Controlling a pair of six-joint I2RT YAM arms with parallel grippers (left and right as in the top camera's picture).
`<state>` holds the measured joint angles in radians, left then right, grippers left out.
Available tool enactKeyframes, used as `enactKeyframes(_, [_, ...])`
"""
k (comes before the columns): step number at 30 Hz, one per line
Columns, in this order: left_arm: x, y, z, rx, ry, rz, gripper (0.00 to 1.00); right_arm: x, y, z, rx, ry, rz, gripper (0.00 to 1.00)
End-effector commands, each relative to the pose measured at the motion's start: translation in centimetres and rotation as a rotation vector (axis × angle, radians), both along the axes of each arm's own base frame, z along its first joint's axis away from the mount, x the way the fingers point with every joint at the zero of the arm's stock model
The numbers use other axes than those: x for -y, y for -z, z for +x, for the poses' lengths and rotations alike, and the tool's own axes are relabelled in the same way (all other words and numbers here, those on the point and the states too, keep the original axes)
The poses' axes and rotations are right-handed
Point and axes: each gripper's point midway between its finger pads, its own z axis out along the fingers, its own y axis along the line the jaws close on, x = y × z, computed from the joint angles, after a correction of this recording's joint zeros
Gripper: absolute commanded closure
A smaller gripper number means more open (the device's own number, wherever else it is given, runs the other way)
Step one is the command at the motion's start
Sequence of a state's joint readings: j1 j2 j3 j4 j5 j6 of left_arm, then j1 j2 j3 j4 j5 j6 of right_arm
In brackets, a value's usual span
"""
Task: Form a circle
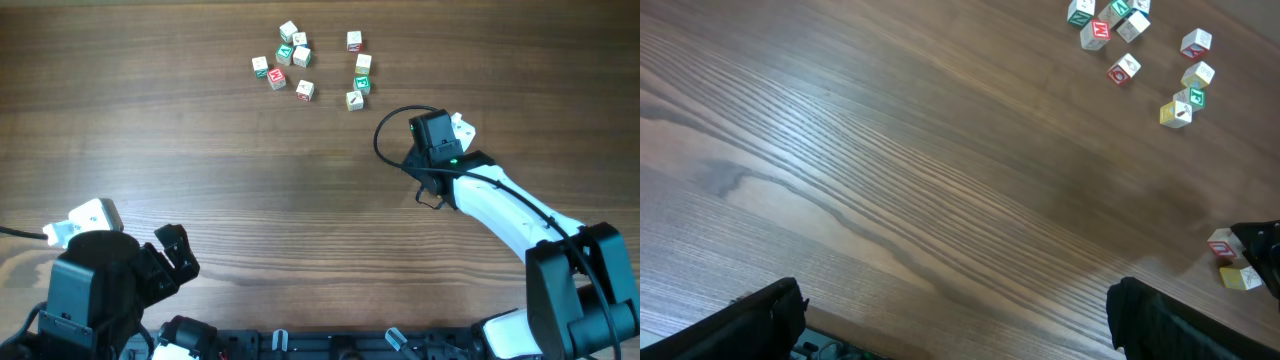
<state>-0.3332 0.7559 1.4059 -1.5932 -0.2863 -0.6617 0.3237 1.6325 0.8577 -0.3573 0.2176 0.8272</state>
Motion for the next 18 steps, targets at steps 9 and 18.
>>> enactKeyframes(9, [0.05,0.01,0.07,0.000,-0.011,-0.012,0.00,0.11,-0.25,0.75,0.016,-0.006,-0.014,0.57])
enactKeyframes(18, [0.05,0.01,0.07,0.000,-0.011,-0.012,0.00,-0.05,-0.39,1.02,0.026,-0.030,-0.019,0.57])
